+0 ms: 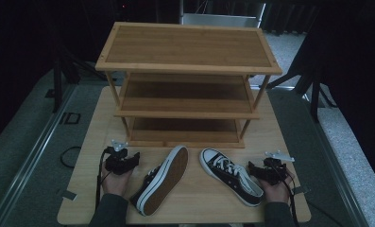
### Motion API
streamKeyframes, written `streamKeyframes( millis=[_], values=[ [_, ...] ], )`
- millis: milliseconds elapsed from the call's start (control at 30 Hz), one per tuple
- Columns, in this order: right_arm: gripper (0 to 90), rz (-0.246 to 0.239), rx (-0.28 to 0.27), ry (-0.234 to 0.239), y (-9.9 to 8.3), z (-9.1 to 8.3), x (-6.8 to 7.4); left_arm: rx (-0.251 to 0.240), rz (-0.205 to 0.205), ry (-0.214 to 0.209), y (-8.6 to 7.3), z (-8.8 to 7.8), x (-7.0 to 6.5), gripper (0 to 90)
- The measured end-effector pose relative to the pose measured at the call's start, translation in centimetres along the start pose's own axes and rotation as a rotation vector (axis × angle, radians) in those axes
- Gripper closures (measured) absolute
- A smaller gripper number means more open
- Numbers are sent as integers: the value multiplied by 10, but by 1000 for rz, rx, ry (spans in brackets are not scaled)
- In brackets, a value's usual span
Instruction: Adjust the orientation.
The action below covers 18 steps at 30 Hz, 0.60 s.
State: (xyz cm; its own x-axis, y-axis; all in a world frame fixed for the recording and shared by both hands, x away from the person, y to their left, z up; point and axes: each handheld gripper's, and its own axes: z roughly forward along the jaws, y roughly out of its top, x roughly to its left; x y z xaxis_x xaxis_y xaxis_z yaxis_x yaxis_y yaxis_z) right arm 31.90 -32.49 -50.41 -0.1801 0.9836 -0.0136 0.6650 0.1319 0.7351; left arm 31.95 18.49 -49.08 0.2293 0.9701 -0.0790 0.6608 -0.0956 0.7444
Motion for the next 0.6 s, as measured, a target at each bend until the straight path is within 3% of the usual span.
streamKeyframes(
  millis=[167,400,600],
  values=[
    [143,0,0,0,0,0,0,-47,30,-49,1,-18,-11,477],
    [143,0,0,0,0,0,0,-42,80,-141,-1,-35,-31,480],
    [143,0,0,0,0,0,0,-53,125,-188,-1,-45,-44,490]
  ],
)
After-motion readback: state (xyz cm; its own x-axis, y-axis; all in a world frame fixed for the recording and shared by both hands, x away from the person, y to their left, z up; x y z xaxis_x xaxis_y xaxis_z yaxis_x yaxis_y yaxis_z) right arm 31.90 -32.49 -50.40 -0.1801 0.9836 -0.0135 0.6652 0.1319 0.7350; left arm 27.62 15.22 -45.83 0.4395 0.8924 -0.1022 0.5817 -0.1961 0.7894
